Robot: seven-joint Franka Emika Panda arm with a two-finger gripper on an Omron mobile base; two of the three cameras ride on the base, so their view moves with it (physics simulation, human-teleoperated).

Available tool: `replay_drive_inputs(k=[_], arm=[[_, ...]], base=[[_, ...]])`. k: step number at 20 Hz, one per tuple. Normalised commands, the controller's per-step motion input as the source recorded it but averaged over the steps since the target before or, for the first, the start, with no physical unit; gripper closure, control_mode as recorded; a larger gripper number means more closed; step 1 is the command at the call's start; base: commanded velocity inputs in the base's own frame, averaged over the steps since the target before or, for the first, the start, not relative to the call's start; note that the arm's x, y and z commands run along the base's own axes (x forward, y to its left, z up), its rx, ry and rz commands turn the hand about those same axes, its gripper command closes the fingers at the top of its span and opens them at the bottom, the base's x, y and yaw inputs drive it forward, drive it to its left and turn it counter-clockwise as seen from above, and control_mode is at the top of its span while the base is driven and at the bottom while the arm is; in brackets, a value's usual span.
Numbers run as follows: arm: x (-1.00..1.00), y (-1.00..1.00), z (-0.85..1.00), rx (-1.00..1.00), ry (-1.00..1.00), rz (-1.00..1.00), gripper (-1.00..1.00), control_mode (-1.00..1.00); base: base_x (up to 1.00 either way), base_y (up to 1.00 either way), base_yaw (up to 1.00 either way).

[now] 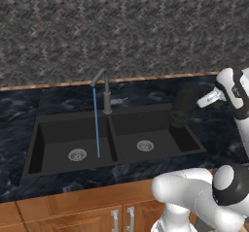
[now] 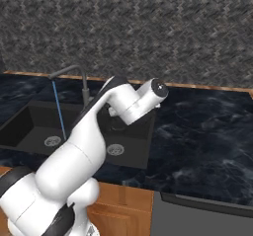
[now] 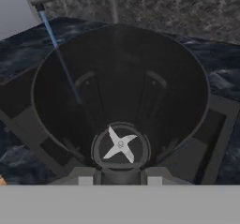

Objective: Turn on the sink faucet and place the jug under the water for a few seconds to fill it up.

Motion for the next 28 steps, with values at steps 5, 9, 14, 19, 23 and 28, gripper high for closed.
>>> replay_drive_inputs(k=[5, 9, 14, 19, 23, 28], arm=[[0.02, 0.53, 0.00, 0.00, 0.02, 0.44, 1.00, -1.00], [0.00, 0.66, 0.00, 0.00, 0.00, 0.31, 1.00, -1.00], [0.12, 0.43, -0.01, 0.04, -0.04, 0.13, 1.00, -1.00], [0.04, 0.57, -0.14, 0.00, -0.12, 0.09, 1.00, -1.00], [0.07, 0.61, -0.20, 0.00, -0.19, 0.02, 1.00, -1.00], [0.36, 0.57, -0.08, 0.00, -0.14, -0.07, 1.00, -1.00]], base=[[0.00, 0.00, 0.00], [0.00, 0.00, 0.00], [0.00, 0.00, 0.00], [0.00, 0.00, 0.00], [0.00, 0.00, 0.00], [0.00, 0.00, 0.00]])
